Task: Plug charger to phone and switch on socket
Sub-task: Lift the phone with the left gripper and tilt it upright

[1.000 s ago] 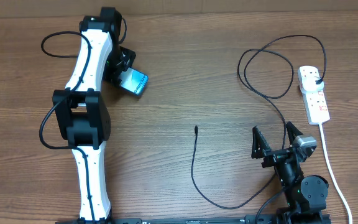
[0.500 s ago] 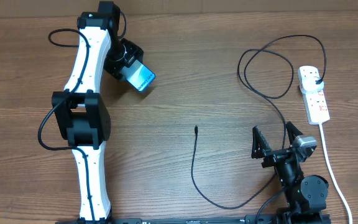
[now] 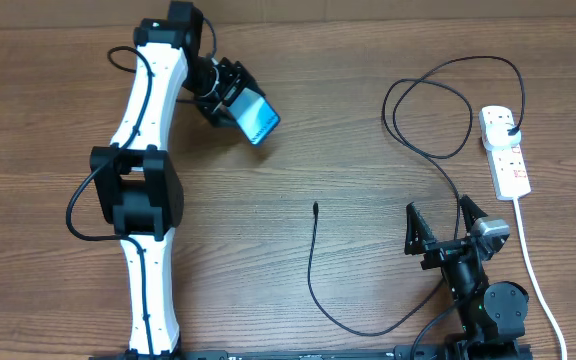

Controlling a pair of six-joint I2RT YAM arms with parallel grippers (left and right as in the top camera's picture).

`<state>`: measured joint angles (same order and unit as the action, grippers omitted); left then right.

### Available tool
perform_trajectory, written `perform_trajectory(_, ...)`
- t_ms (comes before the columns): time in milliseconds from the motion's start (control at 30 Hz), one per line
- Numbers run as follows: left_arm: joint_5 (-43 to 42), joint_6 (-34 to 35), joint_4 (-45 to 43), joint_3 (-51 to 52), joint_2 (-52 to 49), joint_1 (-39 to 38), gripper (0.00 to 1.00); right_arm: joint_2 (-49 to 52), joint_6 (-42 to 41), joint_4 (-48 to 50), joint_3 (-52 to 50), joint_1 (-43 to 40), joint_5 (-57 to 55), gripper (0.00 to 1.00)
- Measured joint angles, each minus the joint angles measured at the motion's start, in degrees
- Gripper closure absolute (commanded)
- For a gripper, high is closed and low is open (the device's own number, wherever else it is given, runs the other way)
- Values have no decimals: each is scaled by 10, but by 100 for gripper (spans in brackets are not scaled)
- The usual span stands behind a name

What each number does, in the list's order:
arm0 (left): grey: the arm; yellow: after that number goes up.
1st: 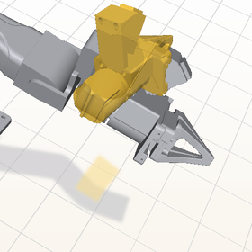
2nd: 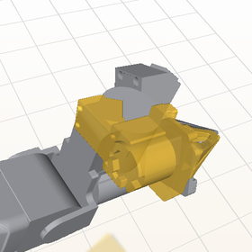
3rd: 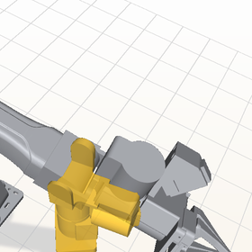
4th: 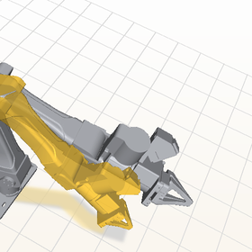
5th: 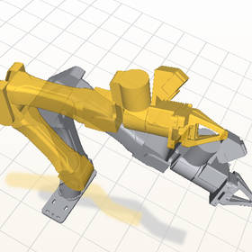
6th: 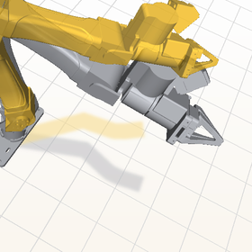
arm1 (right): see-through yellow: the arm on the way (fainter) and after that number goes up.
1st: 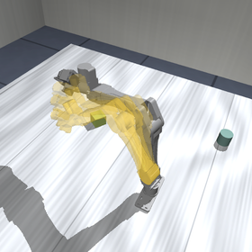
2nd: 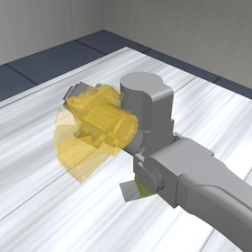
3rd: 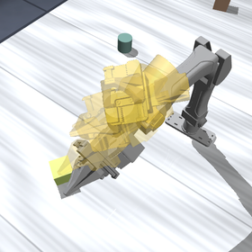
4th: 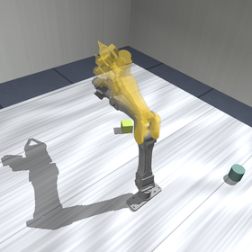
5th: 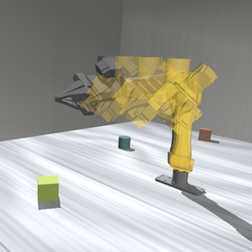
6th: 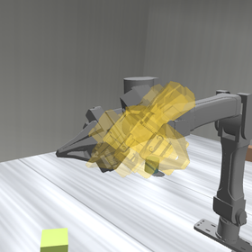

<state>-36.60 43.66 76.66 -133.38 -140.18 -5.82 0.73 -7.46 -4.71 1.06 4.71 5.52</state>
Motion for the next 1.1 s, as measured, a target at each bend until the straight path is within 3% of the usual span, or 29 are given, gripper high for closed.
perform_trajectory(333,-152,-6,17,-1,0,-17,96,0,0,0,0,0,0,0)
perform_trajectory(600,-223,-5,116,-2,0,-16,96,0,0,1,0,0,0,0)
perform_trajectory(1100,-382,-51,165,-2,0,-16,96,0,0,0,0,0,0,0)
